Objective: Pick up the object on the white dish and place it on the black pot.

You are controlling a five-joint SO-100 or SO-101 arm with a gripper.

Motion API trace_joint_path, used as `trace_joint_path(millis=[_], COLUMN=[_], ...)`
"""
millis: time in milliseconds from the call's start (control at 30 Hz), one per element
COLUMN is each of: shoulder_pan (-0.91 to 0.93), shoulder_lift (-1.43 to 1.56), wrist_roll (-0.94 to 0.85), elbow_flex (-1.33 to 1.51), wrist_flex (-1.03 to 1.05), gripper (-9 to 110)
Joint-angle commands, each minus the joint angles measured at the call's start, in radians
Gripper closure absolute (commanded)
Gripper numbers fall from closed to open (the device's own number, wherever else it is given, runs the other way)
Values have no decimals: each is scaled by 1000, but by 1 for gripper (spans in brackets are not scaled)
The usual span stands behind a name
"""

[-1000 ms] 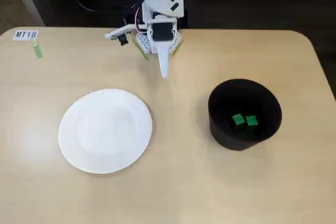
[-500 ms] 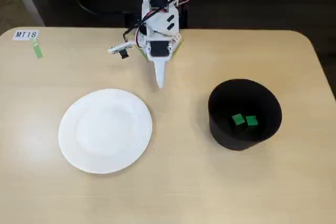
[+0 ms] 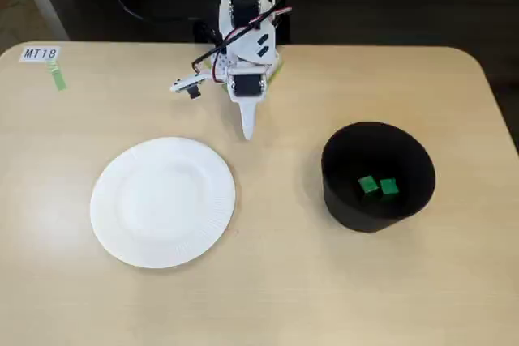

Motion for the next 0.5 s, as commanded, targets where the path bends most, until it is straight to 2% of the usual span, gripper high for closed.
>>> trace_joint_path(millis=[0,467], shoulder_pan=[5,5], shoulder_lift=[114,114], wrist_roll=[-9,-9], elbow_flex=[5,5], wrist_flex=[-14,-14], gripper=[99,101])
